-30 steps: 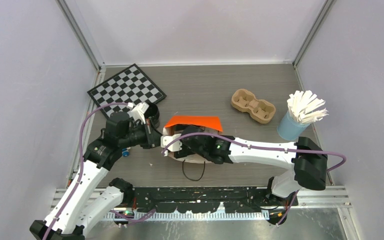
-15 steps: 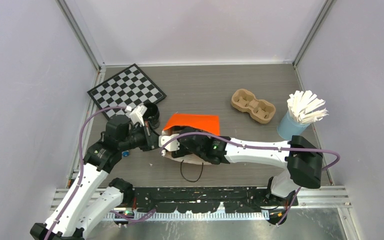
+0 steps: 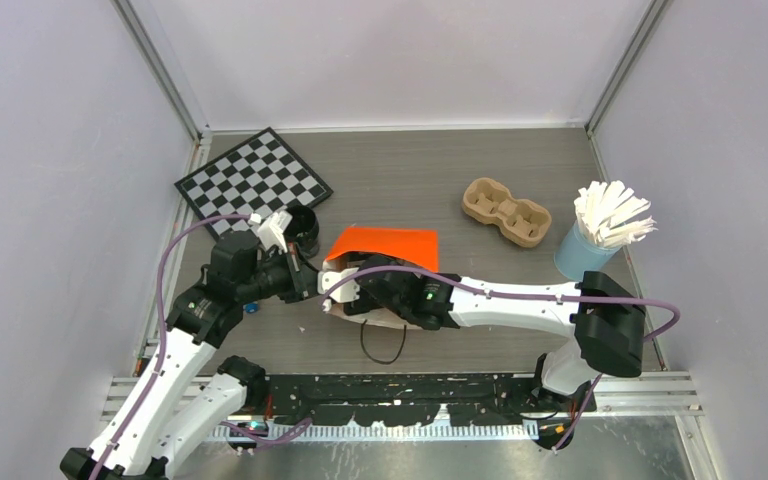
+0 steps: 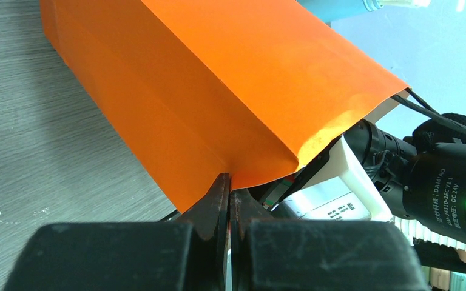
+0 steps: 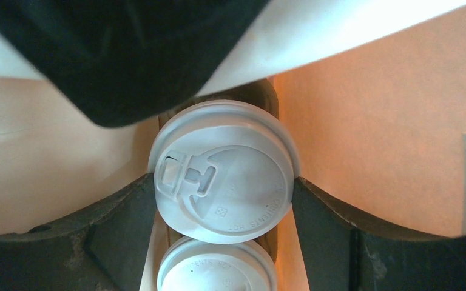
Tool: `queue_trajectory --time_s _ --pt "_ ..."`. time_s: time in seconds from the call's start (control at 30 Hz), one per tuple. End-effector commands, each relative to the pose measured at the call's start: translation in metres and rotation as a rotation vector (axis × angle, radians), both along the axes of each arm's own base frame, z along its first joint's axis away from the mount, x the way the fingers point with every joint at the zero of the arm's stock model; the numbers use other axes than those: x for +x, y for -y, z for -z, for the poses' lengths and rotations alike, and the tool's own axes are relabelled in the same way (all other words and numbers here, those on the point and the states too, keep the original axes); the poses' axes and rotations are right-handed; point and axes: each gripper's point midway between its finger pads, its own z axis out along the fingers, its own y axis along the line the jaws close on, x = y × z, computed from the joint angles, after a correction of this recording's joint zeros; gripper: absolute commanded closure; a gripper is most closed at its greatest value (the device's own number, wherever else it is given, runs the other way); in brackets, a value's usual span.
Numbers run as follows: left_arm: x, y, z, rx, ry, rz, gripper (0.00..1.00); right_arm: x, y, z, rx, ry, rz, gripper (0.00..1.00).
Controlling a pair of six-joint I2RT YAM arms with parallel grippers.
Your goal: Pack the takeout coffee
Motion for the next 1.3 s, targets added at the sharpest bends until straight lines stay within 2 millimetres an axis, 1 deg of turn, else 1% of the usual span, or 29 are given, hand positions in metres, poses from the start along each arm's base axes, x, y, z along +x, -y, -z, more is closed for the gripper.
queue_trajectory --time_s 0.0,0.17,0.37,0.57,0.73,0.9,1.1,1.27 --pt "0.001 0.008 -0.018 -0.062 0.042 0.024 1.00 0.007 0.005 -0.011 -0.004 0.041 0.036 0.26" --pt "0.001 0.010 -0.024 -0.087 0.041 0.022 1.00 0.009 -0.001 -0.004 0.000 0.040 0.032 0.25" --pt "0.001 0.011 -0.027 -0.110 0.035 0.019 1.00 0.013 -0.005 0.002 0.005 0.050 0.049 0.20" --pt "0.001 0.012 -0.030 -0.125 0.038 0.019 1.00 0.011 -0.005 0.006 0.004 0.037 0.042 0.15" --pt "0.002 0.014 -0.029 -0.127 0.034 0.021 1.00 0.006 -0.007 0.001 0.014 0.016 0.017 0.11" --pt "0.002 0.014 -0.028 -0.129 0.032 0.024 1.00 0.001 -0.009 -0.010 0.039 -0.006 -0.009 0.11" --pt "0.003 0.015 -0.028 -0.128 0.034 0.024 1.00 -0.003 -0.007 -0.013 0.033 -0.021 -0.017 0.10" --pt "0.003 0.015 -0.026 -0.121 0.032 0.028 1.00 -0.008 -0.007 -0.022 0.047 -0.037 -0.038 0.11"
